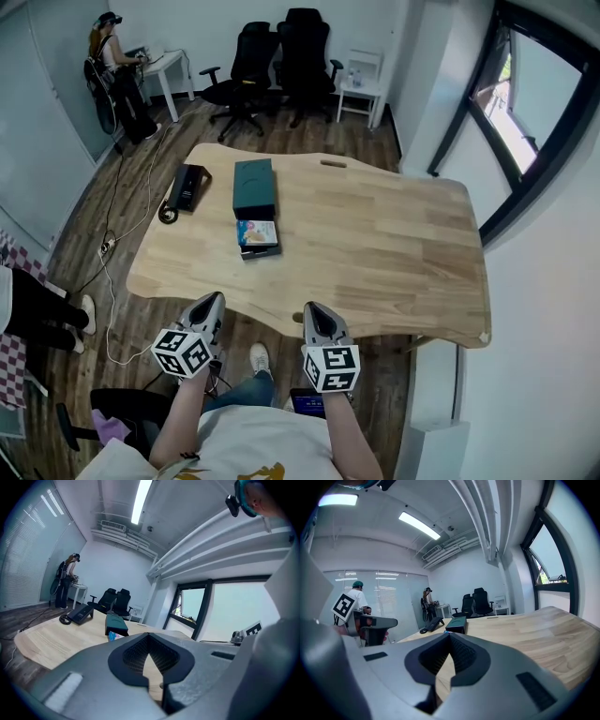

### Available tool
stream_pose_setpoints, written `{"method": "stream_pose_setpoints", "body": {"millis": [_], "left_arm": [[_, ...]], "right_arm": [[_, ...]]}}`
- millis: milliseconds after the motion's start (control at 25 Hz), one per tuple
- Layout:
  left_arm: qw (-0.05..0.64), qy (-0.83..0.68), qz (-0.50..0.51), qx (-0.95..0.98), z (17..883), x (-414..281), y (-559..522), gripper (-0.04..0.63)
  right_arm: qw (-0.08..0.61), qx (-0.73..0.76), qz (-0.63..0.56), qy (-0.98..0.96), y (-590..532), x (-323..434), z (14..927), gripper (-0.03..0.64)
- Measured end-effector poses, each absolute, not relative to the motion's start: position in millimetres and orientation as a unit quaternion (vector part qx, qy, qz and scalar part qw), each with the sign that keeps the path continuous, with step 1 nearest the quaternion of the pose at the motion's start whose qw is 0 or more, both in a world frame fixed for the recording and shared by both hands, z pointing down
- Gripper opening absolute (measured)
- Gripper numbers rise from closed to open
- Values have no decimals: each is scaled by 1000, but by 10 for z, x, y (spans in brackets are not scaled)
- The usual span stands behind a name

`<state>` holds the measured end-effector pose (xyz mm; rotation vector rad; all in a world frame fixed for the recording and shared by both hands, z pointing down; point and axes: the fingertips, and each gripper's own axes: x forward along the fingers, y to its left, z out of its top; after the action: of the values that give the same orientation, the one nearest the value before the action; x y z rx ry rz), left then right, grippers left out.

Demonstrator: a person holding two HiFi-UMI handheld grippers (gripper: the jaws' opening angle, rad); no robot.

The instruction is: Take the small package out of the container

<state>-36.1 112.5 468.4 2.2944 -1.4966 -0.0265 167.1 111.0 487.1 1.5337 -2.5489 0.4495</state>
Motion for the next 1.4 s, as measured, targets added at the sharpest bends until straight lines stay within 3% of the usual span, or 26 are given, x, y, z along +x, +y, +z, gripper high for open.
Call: {"method": "stream_pose_setpoints", "body": {"millis": [720, 1400], "left_arm": [[226, -485, -13, 845, 4892, -1054, -1002, 2], [229, -456, -14, 860, 4941, -1157, -1308, 2]], "right_arm": [[95, 551, 146, -816, -744, 932, 5009, 3], [88, 553, 140, -816, -995, 705, 4985, 3]]}}
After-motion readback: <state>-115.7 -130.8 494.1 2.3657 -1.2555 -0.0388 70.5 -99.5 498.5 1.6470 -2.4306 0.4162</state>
